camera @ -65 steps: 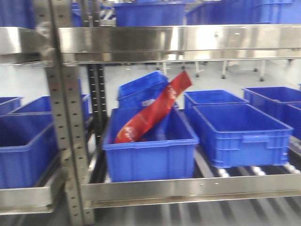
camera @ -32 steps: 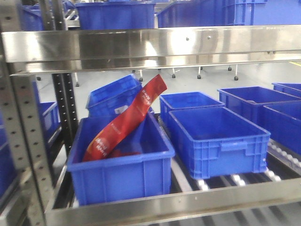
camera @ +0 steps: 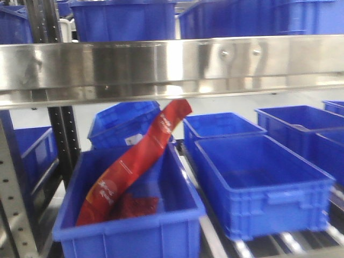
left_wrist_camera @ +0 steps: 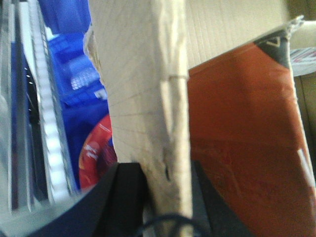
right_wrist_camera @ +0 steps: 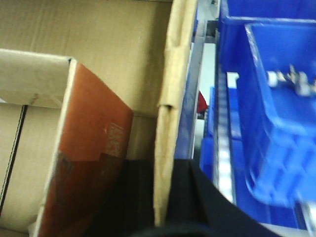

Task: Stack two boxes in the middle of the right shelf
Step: 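Turn the base toward the steel shelf rack with blue bins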

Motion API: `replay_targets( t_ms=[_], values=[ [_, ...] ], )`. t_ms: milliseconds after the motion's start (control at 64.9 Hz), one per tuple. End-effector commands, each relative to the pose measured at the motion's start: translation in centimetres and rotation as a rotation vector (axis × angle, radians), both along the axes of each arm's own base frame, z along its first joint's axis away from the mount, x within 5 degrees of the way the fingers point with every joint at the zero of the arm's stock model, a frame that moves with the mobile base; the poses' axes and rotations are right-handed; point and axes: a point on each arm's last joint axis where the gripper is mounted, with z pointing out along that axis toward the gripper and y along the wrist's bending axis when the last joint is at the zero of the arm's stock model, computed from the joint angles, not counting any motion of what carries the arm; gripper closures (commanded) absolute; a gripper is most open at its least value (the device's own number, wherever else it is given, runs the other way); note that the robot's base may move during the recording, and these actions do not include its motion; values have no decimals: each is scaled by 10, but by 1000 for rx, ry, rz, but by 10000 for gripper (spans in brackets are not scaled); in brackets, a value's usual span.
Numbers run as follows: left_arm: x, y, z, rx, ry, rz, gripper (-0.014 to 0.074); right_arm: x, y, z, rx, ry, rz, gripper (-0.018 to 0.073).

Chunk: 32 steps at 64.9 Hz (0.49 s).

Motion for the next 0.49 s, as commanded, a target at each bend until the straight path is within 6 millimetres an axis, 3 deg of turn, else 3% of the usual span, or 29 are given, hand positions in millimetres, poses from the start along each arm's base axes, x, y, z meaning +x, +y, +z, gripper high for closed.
replay_targets(
  t_ms=[0,478],
  values=[
    [-10,2,13,-39,-79,-18,708,1,-5,8,-19,-73,-34,711],
    [-5,0,11,-36,-69,-18,708,1,-5,8,-19,-73,-34,711]
  ],
)
